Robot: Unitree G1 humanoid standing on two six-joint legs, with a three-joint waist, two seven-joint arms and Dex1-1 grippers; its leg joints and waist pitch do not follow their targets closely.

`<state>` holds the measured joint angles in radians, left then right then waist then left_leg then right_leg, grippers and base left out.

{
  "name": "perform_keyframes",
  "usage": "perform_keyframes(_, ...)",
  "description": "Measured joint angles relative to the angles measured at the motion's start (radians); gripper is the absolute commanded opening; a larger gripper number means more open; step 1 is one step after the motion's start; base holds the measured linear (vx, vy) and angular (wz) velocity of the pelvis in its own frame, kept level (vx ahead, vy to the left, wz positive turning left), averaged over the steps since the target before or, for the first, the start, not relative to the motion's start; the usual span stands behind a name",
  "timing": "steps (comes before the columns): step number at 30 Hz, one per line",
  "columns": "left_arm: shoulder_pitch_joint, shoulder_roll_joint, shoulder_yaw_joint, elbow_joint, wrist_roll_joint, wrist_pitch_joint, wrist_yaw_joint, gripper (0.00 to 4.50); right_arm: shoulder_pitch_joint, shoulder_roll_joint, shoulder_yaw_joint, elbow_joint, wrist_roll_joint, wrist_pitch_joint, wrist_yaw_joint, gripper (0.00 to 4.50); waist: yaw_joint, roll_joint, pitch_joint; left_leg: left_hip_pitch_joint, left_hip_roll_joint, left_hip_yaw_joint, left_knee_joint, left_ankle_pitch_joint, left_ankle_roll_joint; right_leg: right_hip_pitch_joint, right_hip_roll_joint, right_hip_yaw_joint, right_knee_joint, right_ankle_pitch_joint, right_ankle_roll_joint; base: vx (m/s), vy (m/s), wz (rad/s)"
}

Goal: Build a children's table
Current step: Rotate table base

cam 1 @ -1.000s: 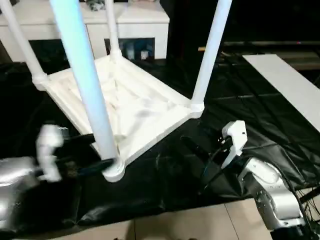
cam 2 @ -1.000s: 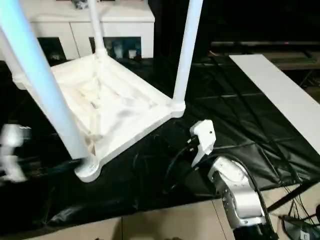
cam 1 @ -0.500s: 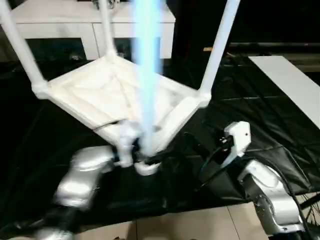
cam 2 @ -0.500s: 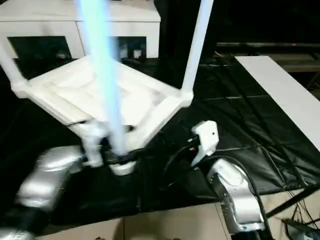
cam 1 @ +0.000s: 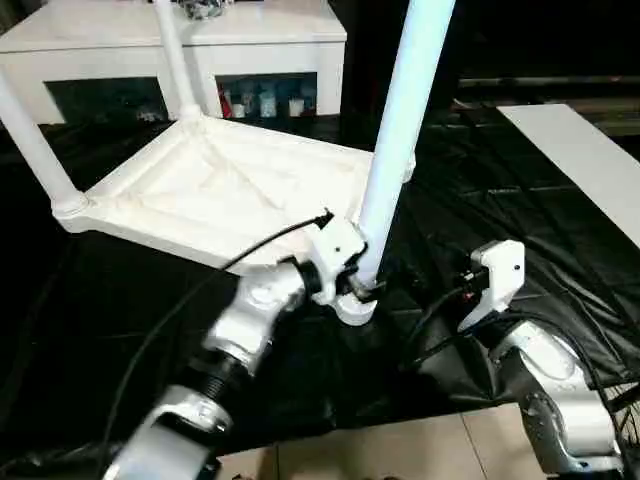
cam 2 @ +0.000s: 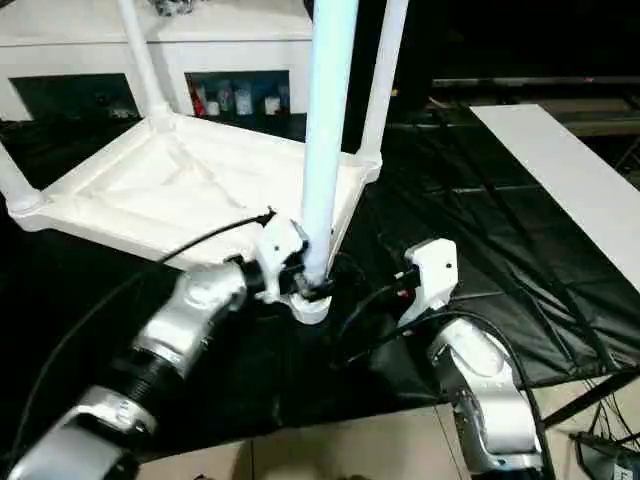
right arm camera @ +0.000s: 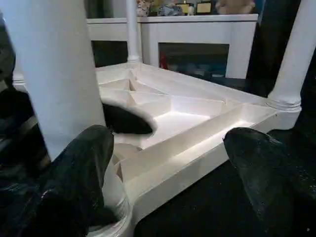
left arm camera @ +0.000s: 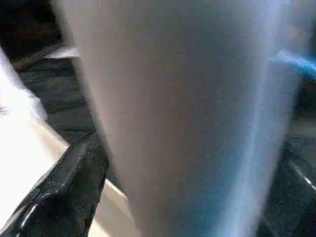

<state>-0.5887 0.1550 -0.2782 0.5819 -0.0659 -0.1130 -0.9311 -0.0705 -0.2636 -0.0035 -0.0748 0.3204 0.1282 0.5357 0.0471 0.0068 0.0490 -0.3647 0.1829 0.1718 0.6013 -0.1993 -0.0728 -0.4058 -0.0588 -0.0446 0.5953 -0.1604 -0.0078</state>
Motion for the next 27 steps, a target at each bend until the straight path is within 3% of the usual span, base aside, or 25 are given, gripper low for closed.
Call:
perform_keyframes(4,0.005,0.138,-0.003,-0.020,-0.049,0.053,-0.212,4.42,0.004,-0.029,0.000,-0.001,0.001,0.019,0.034,4.06,0.000,0.000,0.001,0.001,0.000,0.000,0.000,0.000,0.000,0.000,0.000,0.000,0.000,0.001,-0.001,0.000,0.000,0.00)
perform_keyframes(8,-0.045,0.188,-0.004,0.017,-0.042,0.053,-0.298,4.42,0.003,-0.046,0.015,-0.006,0.003,0.036,0.069,4.06,0.014,0.000,0.001,0.005,0.000,0.001,0.000,0.000,0.000,0.001,-0.001,0.000,0.000,0.001,-0.002,0.000,0.000,0.00)
perform_keyframes(13,-0.155,0.205,-0.031,0.173,0.065,-0.034,-0.240,4.42,0.002,-0.103,0.058,-0.038,0.000,0.070,0.124,4.06,0.014,-0.001,0.001,0.007,-0.001,0.001,0.000,0.000,0.000,0.003,-0.002,0.001,0.000,-0.001,0.002,0.000,0.000,0.00)
perform_keyframes(15,-0.173,0.213,-0.045,0.202,0.093,-0.051,-0.218,4.05,0.003,-0.127,0.073,-0.046,-0.008,0.082,0.144,4.06,0.014,-0.001,0.001,0.007,-0.001,0.001,0.000,0.000,0.000,0.003,-0.002,0.001,0.000,-0.001,0.002,0.000,0.000,0.00)
perform_keyframes(18,-0.202,0.223,-0.076,0.226,0.134,-0.060,-0.214,4.01,0.017,-0.177,0.090,-0.063,-0.022,0.106,0.180,4.06,0.014,-0.001,0.001,0.006,0.000,0.001,0.000,0.000,0.000,0.002,-0.001,0.000,0.000,0.000,0.000,0.000,0.000,0.00)
perform_keyframes(20,-0.211,0.228,-0.087,0.229,0.152,-0.063,-0.221,3.62,0.020,-0.192,0.090,-0.073,-0.022,0.120,0.197,4.06,0.013,-0.001,0.001,0.006,0.000,0.001,0.000,0.000,0.000,0.002,-0.001,0.000,0.000,0.000,0.000,0.000,0.000,0.00)
perform_keyframes(23,-0.236,0.222,-0.103,0.291,0.188,-0.098,-0.219,3.63,0.021,-0.233,0.108,-0.097,-0.024,0.145,0.228,4.06,0.014,-0.001,0.001,0.006,0.000,0.001,0.000,0.000,0.000,0.002,-0.001,0.000,0.000,0.000,0.000,0.000,0.000,0.00)
perform_keyframes(27,-0.252,0.217,-0.122,0.340,0.220,-0.130,-0.212,3.22,0.024,-0.261,0.134,-0.123,-0.039,0.158,0.257,4.06,0.015,-0.001,0.001,0.006,0.000,0.001,0.000,0.000,0.000,0.002,-0.001,0.000,0.000,0.000,0.000,0.000,0.000,0.00)
